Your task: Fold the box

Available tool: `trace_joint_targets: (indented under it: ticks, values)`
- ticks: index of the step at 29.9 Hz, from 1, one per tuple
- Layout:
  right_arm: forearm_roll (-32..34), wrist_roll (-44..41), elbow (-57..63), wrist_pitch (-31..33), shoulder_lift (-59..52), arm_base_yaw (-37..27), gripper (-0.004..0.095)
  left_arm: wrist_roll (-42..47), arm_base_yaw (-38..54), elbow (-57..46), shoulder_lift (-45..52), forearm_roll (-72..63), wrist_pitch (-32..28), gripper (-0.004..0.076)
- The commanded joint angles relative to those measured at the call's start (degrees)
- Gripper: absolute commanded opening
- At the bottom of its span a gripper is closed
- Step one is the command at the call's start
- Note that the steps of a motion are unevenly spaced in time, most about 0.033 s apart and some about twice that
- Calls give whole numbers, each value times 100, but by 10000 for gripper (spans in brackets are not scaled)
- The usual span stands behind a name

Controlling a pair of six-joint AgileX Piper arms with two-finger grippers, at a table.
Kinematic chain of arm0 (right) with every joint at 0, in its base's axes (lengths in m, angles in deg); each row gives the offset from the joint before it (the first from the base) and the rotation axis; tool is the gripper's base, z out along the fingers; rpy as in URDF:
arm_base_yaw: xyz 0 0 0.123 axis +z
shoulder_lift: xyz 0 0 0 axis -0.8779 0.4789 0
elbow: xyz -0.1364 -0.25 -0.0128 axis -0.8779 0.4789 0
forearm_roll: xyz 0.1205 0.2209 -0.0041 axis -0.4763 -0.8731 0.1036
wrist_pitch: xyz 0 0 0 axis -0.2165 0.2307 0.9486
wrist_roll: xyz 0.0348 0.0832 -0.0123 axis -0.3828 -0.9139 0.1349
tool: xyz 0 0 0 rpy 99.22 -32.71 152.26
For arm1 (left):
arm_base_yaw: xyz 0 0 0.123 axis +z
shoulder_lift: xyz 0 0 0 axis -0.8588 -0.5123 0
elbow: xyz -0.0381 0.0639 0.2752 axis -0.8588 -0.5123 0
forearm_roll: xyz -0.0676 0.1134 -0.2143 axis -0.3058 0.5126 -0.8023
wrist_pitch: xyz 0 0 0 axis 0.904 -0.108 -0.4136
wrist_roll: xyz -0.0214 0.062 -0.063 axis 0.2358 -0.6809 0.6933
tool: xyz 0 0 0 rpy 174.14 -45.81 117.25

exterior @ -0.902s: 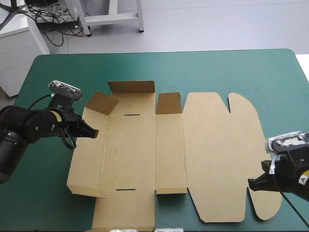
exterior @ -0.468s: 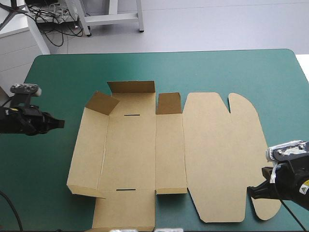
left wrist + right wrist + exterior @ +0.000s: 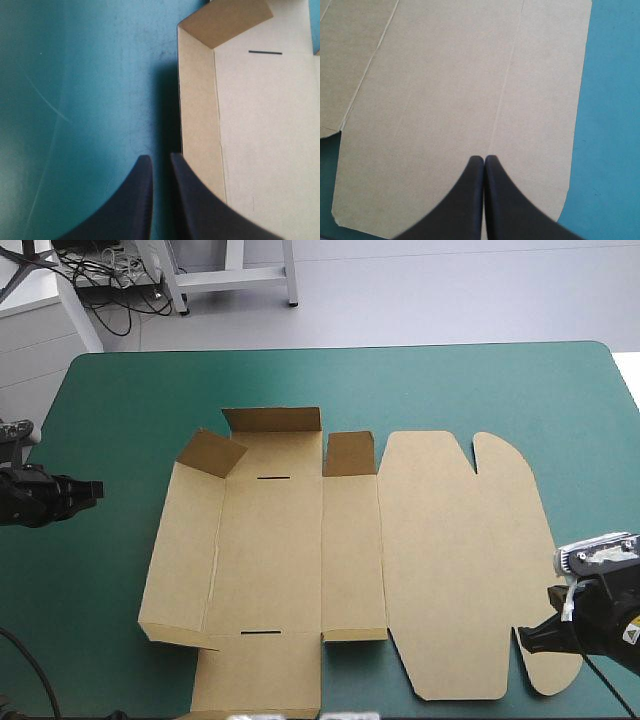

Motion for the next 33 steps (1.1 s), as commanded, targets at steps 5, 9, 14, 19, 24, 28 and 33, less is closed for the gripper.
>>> trace_joint_targets:
  ticks: [5,9,14,19,24,28,33]
  values:
    - [33,60,-128,-294,37,-60,-20,74,3,-276,106,-189,265,402]
    - [33,50,-128,-294,37,-60,-20,52,3,-478,106,-217,265,597]
    - [44,62,-128,-294,37,-60,-20,-186,3,-861,93,-443,265,601]
    - [54,62,-128,-294,37,-60,-20,-466,3,-1316,-43,-747,265,601]
    - [51,62,-128,-294,37,-60,-20,-1148,3,-1851,-124,-1147,298,601]
    - [67,62,-128,-294,37,-60,-20,-1440,-8,-2276,-203,-1440,298,601]
    - [67,62,-128,-294,37,-60,-20,-1524,-107,-2542,-279,-1464,241,601]
